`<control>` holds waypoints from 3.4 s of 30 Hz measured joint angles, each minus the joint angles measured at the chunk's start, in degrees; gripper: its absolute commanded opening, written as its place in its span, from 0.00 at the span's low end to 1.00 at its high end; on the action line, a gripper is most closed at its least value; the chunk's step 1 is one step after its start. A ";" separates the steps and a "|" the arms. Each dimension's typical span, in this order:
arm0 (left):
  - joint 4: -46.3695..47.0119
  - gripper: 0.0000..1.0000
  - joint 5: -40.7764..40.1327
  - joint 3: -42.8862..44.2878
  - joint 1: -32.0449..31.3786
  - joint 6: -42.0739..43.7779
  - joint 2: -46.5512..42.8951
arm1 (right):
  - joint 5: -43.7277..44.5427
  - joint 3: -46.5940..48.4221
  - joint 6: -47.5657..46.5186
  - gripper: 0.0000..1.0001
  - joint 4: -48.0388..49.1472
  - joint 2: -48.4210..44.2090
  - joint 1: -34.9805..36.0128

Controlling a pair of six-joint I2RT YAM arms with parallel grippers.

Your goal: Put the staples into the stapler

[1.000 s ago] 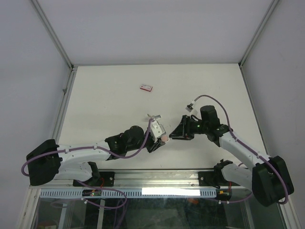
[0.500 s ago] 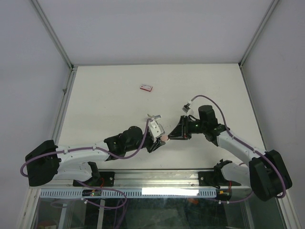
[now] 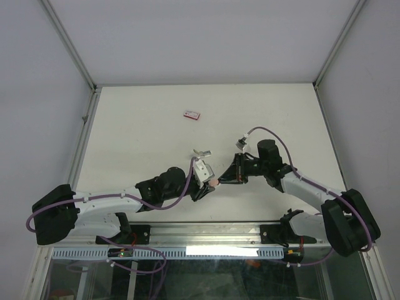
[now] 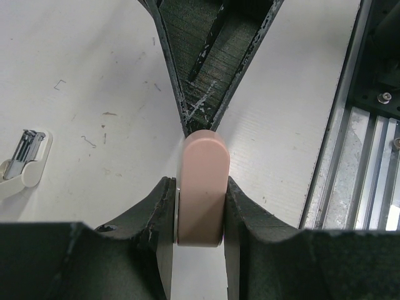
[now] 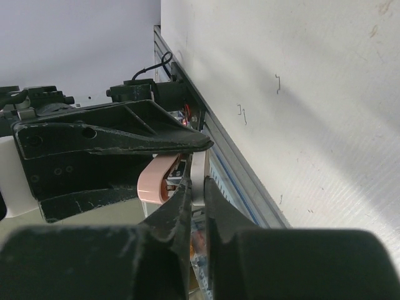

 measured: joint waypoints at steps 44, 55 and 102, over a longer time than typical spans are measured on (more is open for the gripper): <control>-11.72 0.82 -12.20 7.43 9.57 -49.92 7.65 | 42.86 3.37 -10.23 0.00 -3.43 3.26 12.68; -12.04 0.80 -12.22 8.55 10.23 -50.82 12.31 | 45.51 4.68 -10.82 0.00 -3.91 5.20 15.10; -9.88 0.67 -10.05 10.29 11.02 -46.62 18.47 | 51.63 5.31 -10.34 0.00 -7.19 5.22 17.29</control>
